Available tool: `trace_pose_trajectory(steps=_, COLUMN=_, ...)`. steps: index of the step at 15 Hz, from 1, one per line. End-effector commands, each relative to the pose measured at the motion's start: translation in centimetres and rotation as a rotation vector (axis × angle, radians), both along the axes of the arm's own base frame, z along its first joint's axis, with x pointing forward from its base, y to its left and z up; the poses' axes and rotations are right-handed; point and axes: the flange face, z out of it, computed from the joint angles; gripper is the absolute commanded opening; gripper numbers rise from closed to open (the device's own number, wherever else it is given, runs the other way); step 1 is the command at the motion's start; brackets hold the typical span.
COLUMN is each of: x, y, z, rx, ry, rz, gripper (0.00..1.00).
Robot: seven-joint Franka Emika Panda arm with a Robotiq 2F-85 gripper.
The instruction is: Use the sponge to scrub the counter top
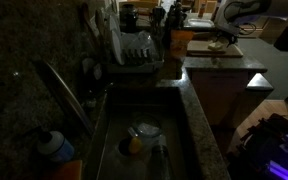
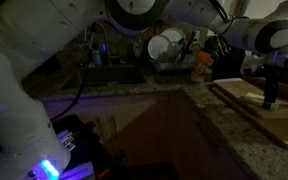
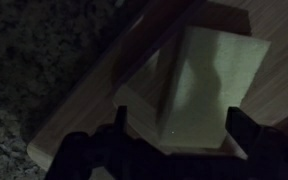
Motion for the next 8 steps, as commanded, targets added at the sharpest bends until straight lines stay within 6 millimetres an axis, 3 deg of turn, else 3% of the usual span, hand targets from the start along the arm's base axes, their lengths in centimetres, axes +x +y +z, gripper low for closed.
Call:
trace_pose_trajectory(steps=1, x=0.3, y=0.5, z=-1.4, rx=0.082, ry=0.031, rz=0.015, gripper=1.0)
trace_pose_trajectory(steps=4, x=0.3, y=0.4, z=-2.6, rx=0.095, ry=0.07, rz=-0.007, gripper=1.0)
trace_pose_trajectory(steps=5, x=0.2, y=0.1, z=-2.7, rx=0.094, ry=0.076, rz=-0.002, gripper=0.82)
trace_pose_trajectory(steps=8, x=0.2, y=-0.5, z=-2.6, rx=0.086, ry=0.08, rz=-0.005, gripper=0.59)
